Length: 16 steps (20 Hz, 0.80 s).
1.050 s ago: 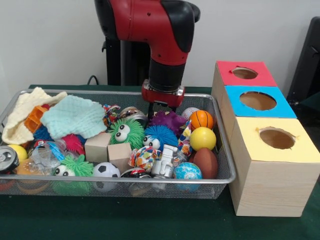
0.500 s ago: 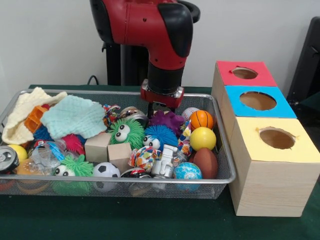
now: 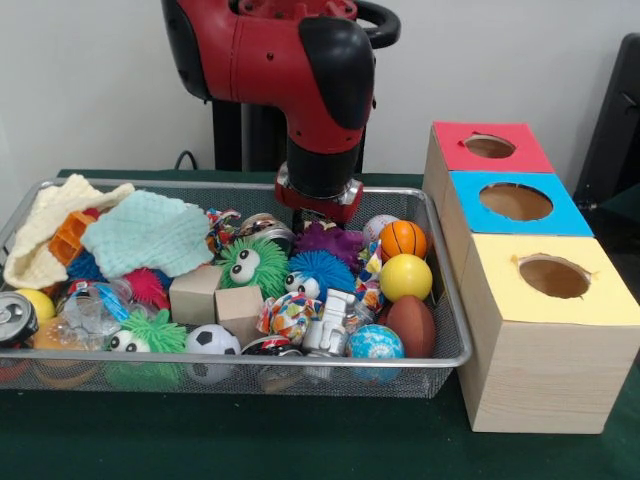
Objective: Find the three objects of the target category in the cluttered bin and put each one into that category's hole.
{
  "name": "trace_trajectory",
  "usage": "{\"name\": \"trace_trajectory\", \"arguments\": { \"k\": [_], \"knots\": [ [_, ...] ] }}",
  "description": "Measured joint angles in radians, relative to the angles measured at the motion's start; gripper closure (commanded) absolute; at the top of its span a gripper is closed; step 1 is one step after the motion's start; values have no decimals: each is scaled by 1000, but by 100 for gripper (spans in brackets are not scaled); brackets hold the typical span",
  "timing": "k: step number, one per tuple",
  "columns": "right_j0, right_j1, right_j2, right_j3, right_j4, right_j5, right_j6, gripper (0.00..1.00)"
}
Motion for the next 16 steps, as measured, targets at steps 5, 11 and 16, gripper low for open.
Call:
{"name": "trace_trajectory", "arguments": {
  "k": [5, 11, 16],
  "knots": [
    [-1, 20, 0, -23, 14, 23, 0, 100],
    [-15, 22, 2, -31, 20, 33, 0, 100],
    [-26, 22, 7, -34, 36, 58, 0, 100]
  ]
}}
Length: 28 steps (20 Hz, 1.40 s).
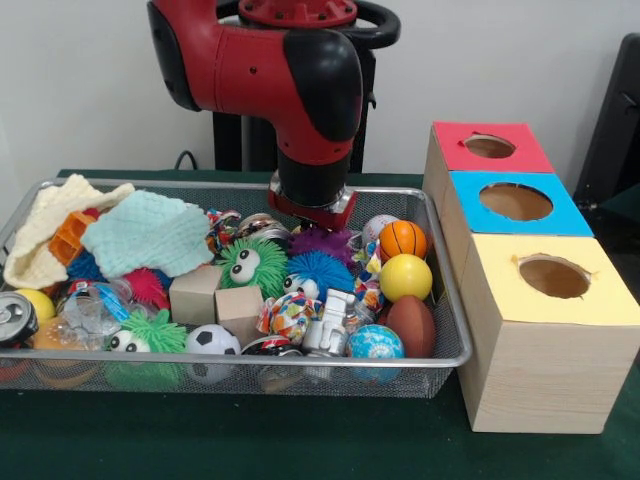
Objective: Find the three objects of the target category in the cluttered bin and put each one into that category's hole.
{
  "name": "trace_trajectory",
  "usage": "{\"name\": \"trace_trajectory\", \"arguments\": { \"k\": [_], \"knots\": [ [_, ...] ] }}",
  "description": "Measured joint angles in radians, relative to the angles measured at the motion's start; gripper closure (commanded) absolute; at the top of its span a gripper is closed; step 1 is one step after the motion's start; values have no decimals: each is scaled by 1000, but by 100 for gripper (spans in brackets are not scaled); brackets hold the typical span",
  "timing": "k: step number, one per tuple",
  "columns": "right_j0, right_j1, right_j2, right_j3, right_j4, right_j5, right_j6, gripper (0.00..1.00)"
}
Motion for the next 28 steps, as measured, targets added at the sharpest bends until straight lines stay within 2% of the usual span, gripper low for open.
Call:
{"name": "trace_trajectory", "arguments": {
  "k": [16, 28],
  "knots": [
    [-32, -50, 20, -49, 9, 221, 0, 100],
    [-72, -72, 22, -91, 8, 242, 0, 100]
  ]
}}
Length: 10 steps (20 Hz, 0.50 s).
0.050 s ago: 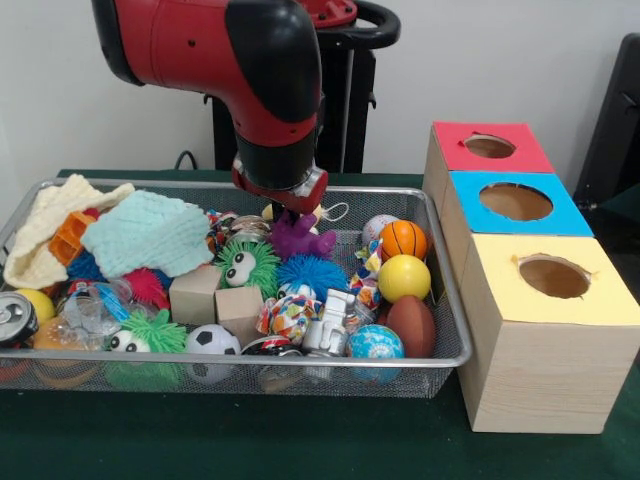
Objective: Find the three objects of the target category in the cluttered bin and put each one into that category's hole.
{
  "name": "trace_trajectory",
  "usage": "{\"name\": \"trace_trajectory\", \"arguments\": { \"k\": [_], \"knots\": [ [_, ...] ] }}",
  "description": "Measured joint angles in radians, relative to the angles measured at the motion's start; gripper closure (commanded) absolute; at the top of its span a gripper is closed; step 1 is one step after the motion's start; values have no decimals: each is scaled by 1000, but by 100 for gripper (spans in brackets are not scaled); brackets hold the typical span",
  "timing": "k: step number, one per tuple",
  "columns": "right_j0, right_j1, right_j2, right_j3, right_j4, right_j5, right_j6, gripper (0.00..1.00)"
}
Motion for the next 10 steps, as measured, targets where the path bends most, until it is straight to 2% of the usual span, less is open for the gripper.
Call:
{"name": "trace_trajectory", "arguments": {
  "k": [6, 10],
  "knots": [
    [-5, 0, 0, -21, -1, 6, 0, 100],
    [-10, 0, 6, -48, -1, 45, 0, 100]
  ]
}}
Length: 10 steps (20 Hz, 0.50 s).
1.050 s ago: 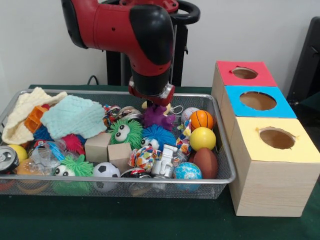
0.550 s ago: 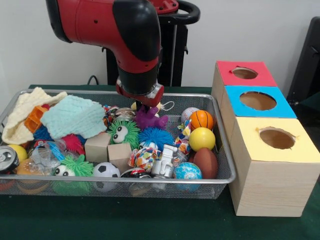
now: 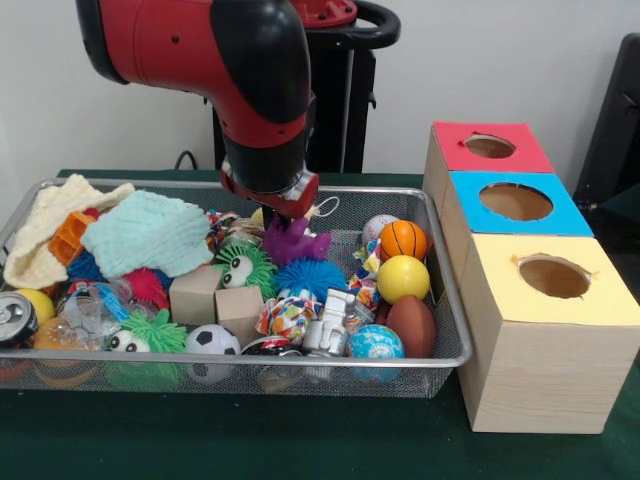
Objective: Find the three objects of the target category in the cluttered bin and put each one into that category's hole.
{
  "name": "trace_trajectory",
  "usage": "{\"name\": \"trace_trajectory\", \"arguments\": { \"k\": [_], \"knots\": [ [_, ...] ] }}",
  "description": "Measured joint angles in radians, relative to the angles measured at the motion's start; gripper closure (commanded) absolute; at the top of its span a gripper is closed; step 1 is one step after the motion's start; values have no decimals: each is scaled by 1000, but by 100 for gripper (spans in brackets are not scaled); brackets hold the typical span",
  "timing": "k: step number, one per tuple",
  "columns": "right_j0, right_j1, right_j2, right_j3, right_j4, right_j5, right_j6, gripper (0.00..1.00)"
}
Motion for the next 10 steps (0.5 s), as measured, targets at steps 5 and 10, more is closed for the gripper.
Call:
{"name": "trace_trajectory", "arguments": {
  "k": [5, 10],
  "knots": [
    [-9, -4, 23, -48, 0, 109, 0, 100],
    [-14, -10, 45, -96, -1, 201, 0, 100]
  ]
}}
